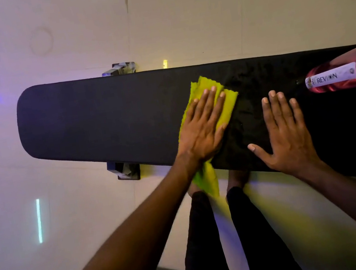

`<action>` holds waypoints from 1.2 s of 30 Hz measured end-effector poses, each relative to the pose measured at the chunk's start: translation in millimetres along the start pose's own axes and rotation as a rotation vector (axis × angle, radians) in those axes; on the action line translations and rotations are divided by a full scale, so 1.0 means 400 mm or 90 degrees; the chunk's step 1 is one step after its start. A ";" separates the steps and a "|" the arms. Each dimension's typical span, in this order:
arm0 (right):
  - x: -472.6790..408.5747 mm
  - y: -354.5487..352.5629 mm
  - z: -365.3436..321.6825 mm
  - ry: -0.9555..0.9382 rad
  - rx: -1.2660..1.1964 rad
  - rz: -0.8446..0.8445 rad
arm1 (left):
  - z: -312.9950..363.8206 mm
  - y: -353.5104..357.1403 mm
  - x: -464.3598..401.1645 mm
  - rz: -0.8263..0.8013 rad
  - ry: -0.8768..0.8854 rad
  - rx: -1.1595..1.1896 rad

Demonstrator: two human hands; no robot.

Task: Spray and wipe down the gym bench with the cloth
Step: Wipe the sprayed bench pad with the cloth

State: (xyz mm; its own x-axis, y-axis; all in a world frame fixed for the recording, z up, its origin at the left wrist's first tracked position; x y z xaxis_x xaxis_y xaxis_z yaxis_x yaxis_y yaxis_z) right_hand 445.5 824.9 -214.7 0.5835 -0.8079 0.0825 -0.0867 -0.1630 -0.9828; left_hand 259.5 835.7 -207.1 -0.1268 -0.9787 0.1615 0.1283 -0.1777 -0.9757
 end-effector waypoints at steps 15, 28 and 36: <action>0.008 0.005 0.007 0.036 0.001 0.008 | -0.011 -0.053 -0.148 0.015 -0.042 -0.033; 0.046 0.009 0.035 0.073 0.010 0.010 | 0.025 -0.046 -0.160 0.013 -0.016 -0.042; 0.045 0.003 0.030 0.086 0.009 0.011 | 0.164 -0.013 -0.054 -0.034 -0.079 0.008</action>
State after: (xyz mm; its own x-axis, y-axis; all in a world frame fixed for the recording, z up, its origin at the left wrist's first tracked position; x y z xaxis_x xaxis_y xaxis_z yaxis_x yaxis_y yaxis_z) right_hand 465.5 816.9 -216.2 0.4674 -0.8797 0.0869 -0.0833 -0.1417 -0.9864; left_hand 326.0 851.1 -195.7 -0.0113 -0.9727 0.2317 0.1375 -0.2311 -0.9632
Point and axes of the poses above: each hand's wrist, its own x-axis away from the middle knuckle, its own y-axis out of the palm, z = x × y, the point moved 9 cm from there along -x, towards the middle knuckle, and after that the axes turned 8 degrees about -y, right-handed, at the moved point
